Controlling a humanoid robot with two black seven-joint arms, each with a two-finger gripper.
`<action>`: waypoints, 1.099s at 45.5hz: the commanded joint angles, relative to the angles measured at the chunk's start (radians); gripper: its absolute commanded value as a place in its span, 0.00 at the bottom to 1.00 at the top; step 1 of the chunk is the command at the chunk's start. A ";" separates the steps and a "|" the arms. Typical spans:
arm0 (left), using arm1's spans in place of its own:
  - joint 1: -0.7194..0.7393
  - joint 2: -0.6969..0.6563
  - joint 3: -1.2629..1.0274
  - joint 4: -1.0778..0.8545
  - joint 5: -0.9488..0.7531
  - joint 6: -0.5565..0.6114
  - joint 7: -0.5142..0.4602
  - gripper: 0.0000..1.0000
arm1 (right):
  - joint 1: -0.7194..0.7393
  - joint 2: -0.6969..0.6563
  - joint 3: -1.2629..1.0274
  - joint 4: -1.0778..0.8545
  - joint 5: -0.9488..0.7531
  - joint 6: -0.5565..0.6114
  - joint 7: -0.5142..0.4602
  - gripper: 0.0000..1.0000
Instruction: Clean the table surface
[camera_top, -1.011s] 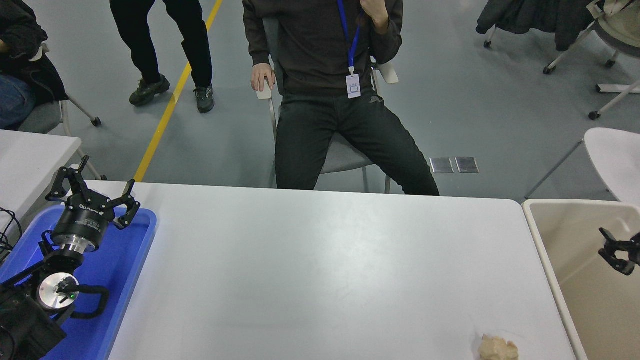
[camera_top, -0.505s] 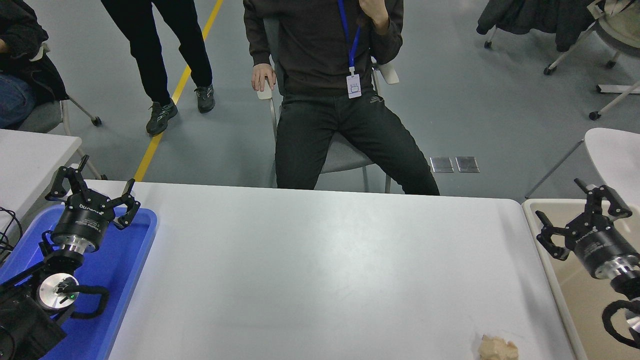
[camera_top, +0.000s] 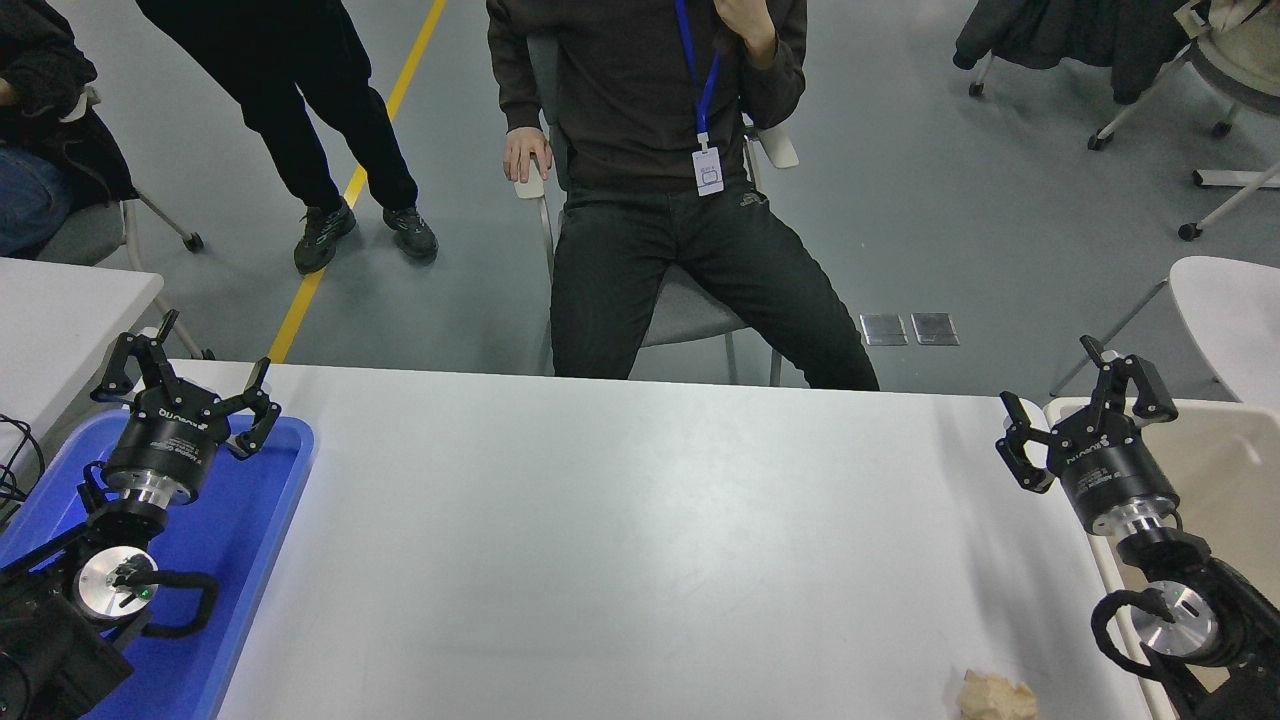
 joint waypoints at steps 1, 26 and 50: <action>0.000 0.000 0.000 0.000 0.000 0.000 0.000 1.00 | 0.005 0.017 -0.018 0.002 -0.007 -0.036 0.039 1.00; 0.000 0.000 0.000 0.000 0.000 0.000 0.001 1.00 | 0.000 -0.154 -0.199 0.078 0.057 -0.025 -0.087 1.00; 0.000 0.000 0.000 0.000 0.000 0.000 0.000 1.00 | -0.106 -0.426 -0.233 0.517 0.062 -0.022 -0.266 1.00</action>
